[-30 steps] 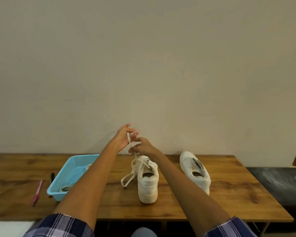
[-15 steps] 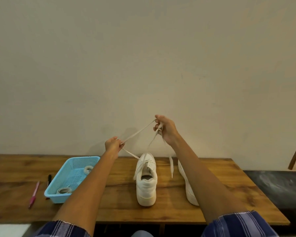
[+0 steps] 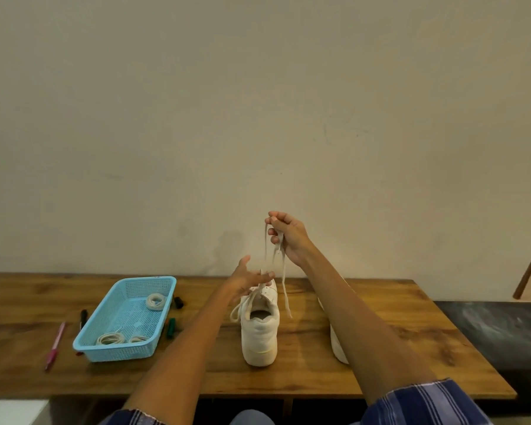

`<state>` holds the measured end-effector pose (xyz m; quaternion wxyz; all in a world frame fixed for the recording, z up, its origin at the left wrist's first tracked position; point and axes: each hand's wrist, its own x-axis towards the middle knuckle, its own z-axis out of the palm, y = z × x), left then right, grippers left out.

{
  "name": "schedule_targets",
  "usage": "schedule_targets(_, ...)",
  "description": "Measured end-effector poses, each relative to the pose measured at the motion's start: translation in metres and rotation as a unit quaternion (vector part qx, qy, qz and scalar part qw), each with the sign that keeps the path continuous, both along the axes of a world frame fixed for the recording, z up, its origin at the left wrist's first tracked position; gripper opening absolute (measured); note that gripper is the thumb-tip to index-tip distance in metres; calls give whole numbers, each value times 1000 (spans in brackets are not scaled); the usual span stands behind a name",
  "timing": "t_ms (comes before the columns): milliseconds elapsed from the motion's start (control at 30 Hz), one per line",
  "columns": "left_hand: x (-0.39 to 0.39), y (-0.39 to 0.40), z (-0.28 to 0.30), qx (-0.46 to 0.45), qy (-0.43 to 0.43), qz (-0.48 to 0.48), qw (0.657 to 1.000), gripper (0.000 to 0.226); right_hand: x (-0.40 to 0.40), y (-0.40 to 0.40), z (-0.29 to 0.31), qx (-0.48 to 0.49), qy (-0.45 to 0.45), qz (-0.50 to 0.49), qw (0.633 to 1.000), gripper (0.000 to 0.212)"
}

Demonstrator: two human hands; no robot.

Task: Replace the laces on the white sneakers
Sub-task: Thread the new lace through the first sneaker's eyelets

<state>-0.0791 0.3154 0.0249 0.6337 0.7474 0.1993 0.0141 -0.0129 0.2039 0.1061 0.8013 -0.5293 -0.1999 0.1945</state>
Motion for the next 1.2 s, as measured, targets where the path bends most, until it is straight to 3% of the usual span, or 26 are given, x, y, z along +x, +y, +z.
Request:
schedule_targets(133, -2, 2, 6, -32, -20, -22, 999, 82, 3, -4, 1, 21, 17, -16, 1000, 14)
schedule_targets(233, -10, 26, 11, -37, -35, 66, 996, 67, 10, -12, 2, 40, 30, -32, 998, 14)
schedule_targets(367, -32, 71, 4, 144, 46, 134, 979, 42, 15, -17, 4, 107, 60, -72, 990, 12)
schedule_targets(500, -49, 91, -2, 410, 175, 136, 885, 26, 14, -14, 9, 127, 73, -117, 982, 13)
schedule_targets(600, -52, 87, -6, 463, 200, 156, 849, 21, 13, -16, 13, 132, 70, -128, 980, 13)
schedule_targets(667, -52, 84, -8, 463, 234, 120, 847, 22, 15, -20, 14, 134, 67, -137, 979, 13)
schedule_targets(767, -47, 74, 1, 410, 281, -28, 867, 46, 18, -26, 14, 108, 48, -130, 984, 13)
schedule_targets(867, -35, 53, 17, 260, 186, -107, 941, 56, 14, -23, 7, 56, 30, -87, 994, 12)
schedule_targets(933, -25, 36, 27, 201, 100, -115, 968, 53, 10, -15, 2, 39, 27, -62, 997, 12)
schedule_targets(1067, -5, 12, 38, 139, -27, -111, 984, 32, 2, 0, -5, 39, 32, -36, 998, 12)
schedule_targets(1200, 4, 5, 42, 143, -67, -91, 983, 13, -2, 5, -7, 45, 33, -25, 998, 12)
